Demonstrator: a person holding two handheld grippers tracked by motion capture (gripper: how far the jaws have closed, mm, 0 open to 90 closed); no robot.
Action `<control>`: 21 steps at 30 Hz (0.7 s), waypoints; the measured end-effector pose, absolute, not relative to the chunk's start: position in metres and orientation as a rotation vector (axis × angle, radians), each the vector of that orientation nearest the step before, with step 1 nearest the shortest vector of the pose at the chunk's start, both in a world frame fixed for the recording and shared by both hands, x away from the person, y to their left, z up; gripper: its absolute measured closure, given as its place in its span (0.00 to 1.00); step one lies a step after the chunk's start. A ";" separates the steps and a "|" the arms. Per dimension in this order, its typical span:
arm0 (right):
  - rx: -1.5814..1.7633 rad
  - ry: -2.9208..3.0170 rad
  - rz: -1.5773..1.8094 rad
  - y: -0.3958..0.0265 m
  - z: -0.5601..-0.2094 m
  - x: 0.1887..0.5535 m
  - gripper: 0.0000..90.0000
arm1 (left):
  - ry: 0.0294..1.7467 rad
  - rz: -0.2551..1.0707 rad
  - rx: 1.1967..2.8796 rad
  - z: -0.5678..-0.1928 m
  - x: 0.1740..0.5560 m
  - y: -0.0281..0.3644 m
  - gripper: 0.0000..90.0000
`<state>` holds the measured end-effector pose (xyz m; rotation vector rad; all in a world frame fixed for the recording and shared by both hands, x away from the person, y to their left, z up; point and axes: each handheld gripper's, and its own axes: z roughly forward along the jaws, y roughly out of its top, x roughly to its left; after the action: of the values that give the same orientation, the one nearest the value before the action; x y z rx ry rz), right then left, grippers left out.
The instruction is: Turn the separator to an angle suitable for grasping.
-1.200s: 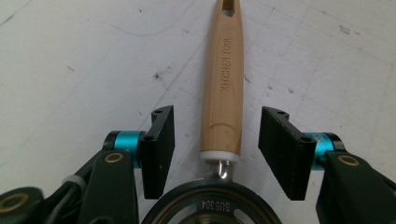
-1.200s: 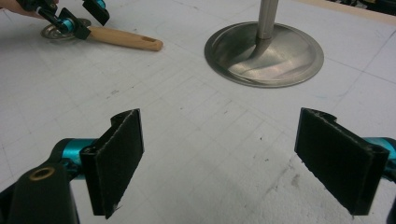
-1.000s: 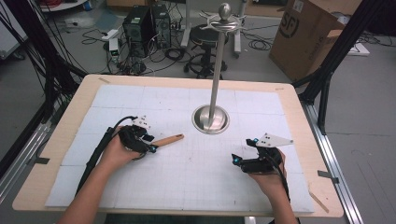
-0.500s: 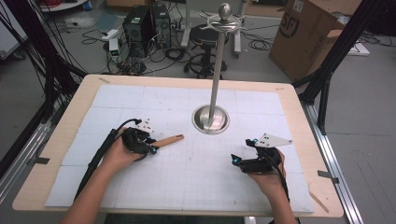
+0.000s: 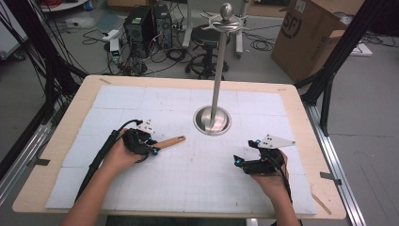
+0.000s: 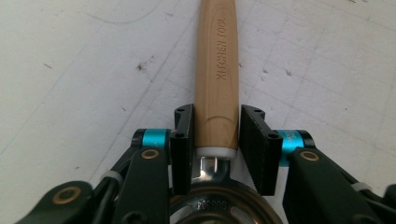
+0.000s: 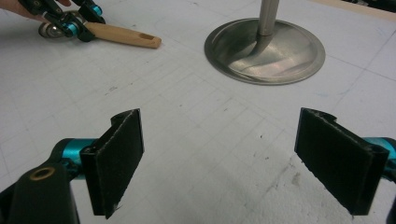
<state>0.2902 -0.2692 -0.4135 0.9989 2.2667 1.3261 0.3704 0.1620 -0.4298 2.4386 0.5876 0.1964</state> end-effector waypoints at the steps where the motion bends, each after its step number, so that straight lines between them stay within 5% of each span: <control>1: 0.998 2.266 1.327 -0.270 -0.413 0.291 0.16 | 0.586 0.200 2.440 -0.430 0.371 0.162 0.67; 12: 0.991 2.271 1.323 -0.268 -0.413 0.290 0.16 | 0.597 0.200 2.430 -0.431 0.373 0.165 0.64; 21: 0.994 2.269 1.324 -0.268 -0.412 0.290 0.16 | 0.575 0.195 2.429 -0.431 0.372 0.164 0.75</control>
<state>0.2898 -0.2682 -0.4125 0.9943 2.2694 1.3239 0.3723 0.1644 -0.4307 2.4287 0.5754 0.1949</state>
